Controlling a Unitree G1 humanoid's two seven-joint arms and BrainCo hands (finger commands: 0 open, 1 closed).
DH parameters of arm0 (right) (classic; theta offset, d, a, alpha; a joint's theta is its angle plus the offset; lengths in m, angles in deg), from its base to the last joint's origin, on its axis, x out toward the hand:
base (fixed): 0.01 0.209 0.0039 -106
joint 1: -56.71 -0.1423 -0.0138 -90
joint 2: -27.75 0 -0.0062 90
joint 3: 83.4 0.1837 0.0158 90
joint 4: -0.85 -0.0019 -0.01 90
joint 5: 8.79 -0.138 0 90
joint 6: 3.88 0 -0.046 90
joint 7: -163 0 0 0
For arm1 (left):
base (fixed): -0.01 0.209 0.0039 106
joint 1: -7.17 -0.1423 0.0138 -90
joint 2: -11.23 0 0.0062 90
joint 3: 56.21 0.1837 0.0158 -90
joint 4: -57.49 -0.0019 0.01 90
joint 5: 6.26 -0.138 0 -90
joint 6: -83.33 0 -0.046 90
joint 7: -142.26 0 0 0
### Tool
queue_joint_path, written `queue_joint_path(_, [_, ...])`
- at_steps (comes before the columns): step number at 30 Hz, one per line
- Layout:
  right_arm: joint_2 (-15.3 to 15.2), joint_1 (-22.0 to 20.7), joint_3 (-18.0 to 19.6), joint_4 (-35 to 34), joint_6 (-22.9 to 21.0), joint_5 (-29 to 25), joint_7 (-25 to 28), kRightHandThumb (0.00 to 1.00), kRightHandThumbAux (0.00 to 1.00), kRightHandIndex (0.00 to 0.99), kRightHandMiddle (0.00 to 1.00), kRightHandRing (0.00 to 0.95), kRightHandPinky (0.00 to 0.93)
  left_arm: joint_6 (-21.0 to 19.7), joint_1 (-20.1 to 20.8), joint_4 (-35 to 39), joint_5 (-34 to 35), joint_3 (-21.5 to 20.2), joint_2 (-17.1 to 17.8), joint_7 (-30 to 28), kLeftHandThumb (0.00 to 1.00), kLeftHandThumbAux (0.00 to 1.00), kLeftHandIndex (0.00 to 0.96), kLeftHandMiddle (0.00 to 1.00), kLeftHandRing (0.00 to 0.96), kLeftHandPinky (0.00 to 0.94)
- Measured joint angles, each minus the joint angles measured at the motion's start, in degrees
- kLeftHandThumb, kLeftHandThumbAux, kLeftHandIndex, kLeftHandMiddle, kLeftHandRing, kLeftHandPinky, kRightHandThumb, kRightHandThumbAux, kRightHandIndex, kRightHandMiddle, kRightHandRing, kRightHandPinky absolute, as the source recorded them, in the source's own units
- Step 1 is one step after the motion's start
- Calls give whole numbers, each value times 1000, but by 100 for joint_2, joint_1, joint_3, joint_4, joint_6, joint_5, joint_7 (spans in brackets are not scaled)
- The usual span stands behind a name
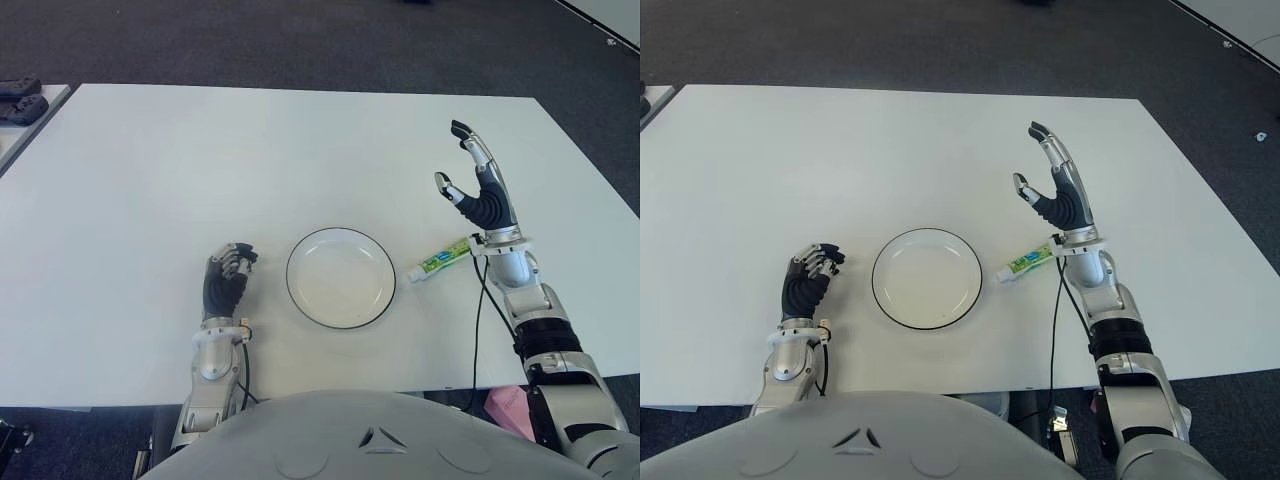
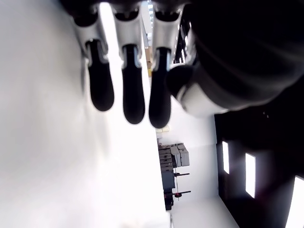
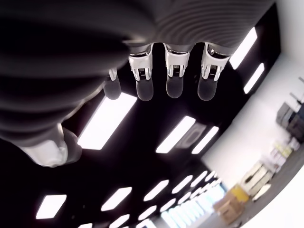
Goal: Put the toothpaste on the table into the plate.
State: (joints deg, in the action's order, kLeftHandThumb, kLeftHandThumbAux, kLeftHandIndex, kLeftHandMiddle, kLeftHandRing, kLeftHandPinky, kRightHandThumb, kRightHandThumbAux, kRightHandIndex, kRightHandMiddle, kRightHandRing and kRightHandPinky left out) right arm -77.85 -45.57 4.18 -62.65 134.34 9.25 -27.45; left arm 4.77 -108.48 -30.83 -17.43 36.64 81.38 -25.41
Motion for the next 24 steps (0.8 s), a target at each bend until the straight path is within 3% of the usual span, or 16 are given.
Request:
queue_joint_path(13, [-1192,-39,-113,-117,19,307,1465,493,206,0,0,0,0,14,2,-16,2,-1,-2,0,710,722,425,495,484,475])
queue_joint_path(24, [-1647,-164,-281,-139,150,814,1850,532,163,0,0,0,0,34,-4,-17,-9,0,-1,0,712,723,425,489,476,471])
